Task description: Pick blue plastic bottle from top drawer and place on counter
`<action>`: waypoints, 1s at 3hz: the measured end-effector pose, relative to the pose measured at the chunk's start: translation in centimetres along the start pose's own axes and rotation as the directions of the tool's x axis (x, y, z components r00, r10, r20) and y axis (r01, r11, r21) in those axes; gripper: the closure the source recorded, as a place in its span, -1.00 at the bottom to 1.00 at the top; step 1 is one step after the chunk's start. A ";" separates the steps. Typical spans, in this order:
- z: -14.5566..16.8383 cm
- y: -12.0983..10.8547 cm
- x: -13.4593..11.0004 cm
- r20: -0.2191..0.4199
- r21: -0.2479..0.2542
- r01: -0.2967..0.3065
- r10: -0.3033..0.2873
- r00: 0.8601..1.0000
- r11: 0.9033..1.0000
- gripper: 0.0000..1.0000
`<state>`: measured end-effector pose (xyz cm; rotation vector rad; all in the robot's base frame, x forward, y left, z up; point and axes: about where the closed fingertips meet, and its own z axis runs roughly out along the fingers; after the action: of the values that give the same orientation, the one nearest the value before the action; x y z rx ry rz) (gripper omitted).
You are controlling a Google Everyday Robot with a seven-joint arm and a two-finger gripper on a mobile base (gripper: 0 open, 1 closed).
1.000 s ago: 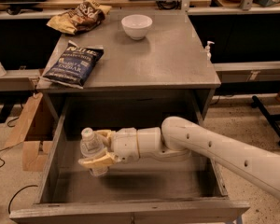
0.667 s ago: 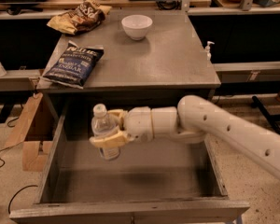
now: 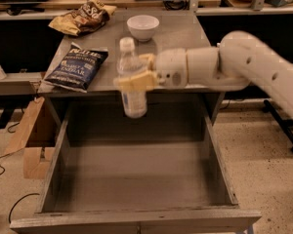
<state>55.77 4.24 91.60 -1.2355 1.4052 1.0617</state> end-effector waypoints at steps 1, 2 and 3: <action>-4.2 -6.6 -6.3 0.038 0.159 -0.012 0.006 0.999 0.987 1.00; -6.2 -11.1 -8.7 0.069 0.297 0.003 -0.024 0.997 0.955 1.00; -7.9 -15.5 -7.4 0.053 0.456 0.030 -0.060 0.997 0.890 1.00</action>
Offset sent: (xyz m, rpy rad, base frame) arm 0.1585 -0.0941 0.1269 0.0895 -0.1335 -0.4701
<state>70.64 -3.98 99.99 -0.8750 1.4610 0.6770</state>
